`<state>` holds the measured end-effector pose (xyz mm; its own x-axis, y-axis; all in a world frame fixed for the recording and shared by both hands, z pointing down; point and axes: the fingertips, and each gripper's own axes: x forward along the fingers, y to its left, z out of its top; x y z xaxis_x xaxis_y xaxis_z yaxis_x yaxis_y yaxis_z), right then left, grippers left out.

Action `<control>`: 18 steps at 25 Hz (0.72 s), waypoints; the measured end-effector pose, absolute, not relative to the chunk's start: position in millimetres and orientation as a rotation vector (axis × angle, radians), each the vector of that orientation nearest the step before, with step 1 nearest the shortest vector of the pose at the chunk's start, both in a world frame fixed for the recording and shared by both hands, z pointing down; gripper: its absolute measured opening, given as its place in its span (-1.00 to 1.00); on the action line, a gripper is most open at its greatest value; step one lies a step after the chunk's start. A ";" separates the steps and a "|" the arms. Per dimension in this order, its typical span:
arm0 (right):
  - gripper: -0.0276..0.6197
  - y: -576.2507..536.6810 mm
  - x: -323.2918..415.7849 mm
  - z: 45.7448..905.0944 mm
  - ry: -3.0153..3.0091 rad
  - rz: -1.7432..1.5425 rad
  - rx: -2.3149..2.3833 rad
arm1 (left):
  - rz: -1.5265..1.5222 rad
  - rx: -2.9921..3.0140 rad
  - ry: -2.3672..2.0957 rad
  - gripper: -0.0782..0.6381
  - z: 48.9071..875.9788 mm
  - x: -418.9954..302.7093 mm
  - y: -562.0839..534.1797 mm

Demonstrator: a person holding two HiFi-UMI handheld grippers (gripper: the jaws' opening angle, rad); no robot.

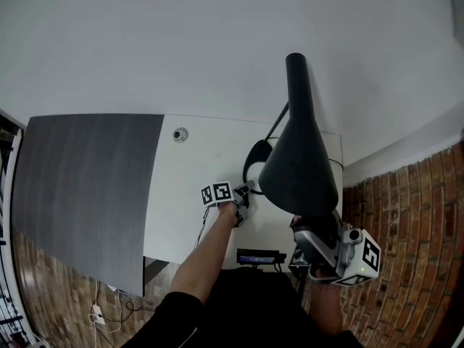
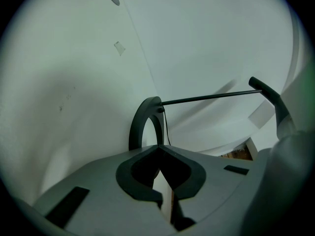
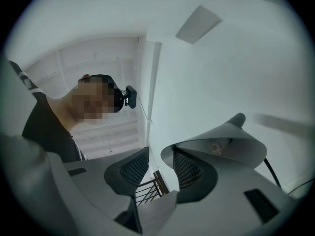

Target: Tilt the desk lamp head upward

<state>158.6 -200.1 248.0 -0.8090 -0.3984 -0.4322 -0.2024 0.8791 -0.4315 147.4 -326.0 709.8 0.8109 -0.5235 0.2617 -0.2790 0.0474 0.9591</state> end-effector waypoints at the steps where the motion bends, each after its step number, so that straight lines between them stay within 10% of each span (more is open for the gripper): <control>1: -0.49 -200.3 158.5 245.8 2.518 -0.502 -0.435 | -0.209 1.547 -0.664 -0.76 709.7 147.4 -325.9; 18: -0.49 -205.2 161.0 223.5 2.493 -0.489 -0.423 | -0.208 1.547 -0.663 -0.76 709.2 149.4 -326.7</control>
<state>161.0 -205.2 223.5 -0.7944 -0.3951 -0.4613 -0.1914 0.8837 -0.4272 149.4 -326.7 709.2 0.8110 -0.5229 0.2623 -0.2799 0.0469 0.9589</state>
